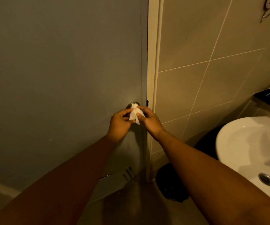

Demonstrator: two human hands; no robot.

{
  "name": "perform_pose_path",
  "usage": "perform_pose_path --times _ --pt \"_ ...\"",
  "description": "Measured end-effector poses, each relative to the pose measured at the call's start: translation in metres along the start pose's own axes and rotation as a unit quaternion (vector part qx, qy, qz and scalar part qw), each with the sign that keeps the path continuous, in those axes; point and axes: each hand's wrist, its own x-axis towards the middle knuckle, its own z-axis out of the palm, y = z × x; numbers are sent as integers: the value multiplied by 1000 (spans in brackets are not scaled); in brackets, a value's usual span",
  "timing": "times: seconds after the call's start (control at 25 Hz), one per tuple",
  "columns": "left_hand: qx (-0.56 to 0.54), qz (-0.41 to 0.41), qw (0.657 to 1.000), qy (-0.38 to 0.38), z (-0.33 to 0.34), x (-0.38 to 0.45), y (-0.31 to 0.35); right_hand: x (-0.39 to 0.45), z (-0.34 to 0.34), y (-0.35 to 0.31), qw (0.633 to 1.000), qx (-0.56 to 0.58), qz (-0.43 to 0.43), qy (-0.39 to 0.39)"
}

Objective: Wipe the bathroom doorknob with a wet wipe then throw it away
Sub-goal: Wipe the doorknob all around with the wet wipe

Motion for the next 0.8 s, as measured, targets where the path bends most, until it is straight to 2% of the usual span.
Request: perform_pose_path --times 0.08,0.12,0.24,0.36,0.52,0.64,0.8 --pt "-24 -13 1000 -7 -2 1 -1 3 -3 -3 995 -85 -51 -3" --pt "-37 -27 999 -15 -5 2 -1 3 -4 -2 995 -87 -58 3" --pt "-60 -61 996 -6 -12 6 0 -2 -8 2 999 13 0 32" --pt "49 7 998 27 -13 4 2 -3 -7 6 997 31 36 58" --pt "62 32 998 6 -13 3 -2 -1 -18 -4 983 -135 -84 87" --pt "138 81 987 17 -15 3 -5 -1 -24 -14 953 -254 -158 41" --pt "192 166 967 19 -11 3 -3 -2 -23 -17 954 -262 -145 1"
